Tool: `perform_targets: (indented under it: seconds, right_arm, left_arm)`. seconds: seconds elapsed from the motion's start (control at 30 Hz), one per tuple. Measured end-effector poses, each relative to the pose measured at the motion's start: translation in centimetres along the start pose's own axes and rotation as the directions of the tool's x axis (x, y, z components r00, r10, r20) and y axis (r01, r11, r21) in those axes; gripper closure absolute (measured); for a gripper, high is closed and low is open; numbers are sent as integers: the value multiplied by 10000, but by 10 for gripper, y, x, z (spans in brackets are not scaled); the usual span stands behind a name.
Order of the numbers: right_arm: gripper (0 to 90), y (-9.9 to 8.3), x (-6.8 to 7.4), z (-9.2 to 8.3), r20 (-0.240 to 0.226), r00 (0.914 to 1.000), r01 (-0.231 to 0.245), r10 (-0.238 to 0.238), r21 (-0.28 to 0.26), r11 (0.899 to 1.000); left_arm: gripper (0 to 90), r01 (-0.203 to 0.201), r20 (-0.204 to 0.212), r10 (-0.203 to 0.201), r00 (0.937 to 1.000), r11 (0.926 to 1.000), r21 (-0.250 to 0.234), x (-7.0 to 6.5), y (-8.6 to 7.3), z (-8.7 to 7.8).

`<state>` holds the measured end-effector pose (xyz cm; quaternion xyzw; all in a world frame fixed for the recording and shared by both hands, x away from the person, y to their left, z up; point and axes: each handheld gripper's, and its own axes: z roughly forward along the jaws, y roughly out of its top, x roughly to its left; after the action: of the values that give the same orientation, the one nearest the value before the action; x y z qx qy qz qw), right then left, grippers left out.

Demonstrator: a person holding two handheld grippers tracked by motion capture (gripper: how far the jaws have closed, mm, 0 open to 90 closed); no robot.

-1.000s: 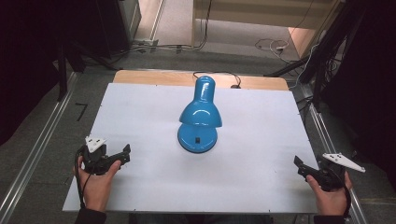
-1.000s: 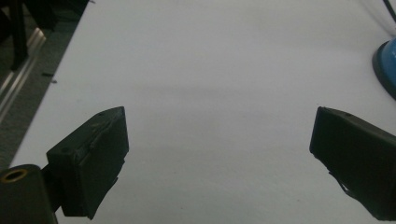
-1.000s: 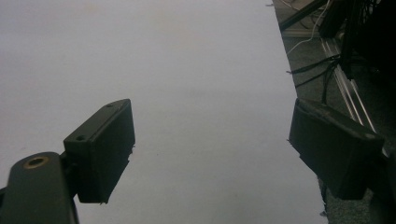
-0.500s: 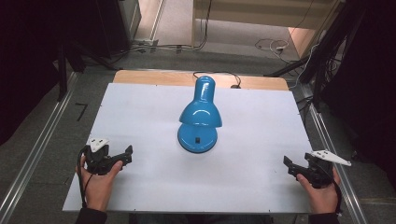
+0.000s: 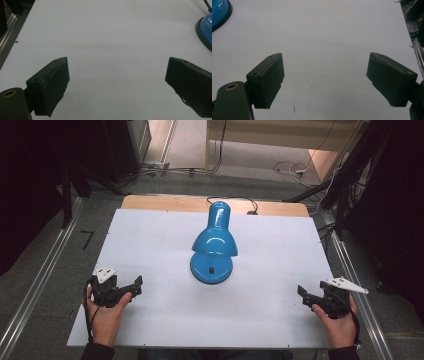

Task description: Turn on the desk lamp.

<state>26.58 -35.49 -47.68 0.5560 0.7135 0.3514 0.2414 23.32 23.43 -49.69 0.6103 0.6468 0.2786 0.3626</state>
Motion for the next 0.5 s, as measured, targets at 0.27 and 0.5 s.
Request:
perform_targets:
  seconds: [0.27, 0.5]
  right_arm:
    - [132, 4, 9, 3, -583, 9983, -99, 100, 21, 9999]
    - [132, 7, 20, 5, -834, 9965, 54, -56, -34, 10000]
  left_arm:
    - [55, 9, -8, -9, 10000, 10000, -29, -1, 0, 1]
    - [55, -8, -30, 8, 10000, 10000, -3, -1, -1, 1]
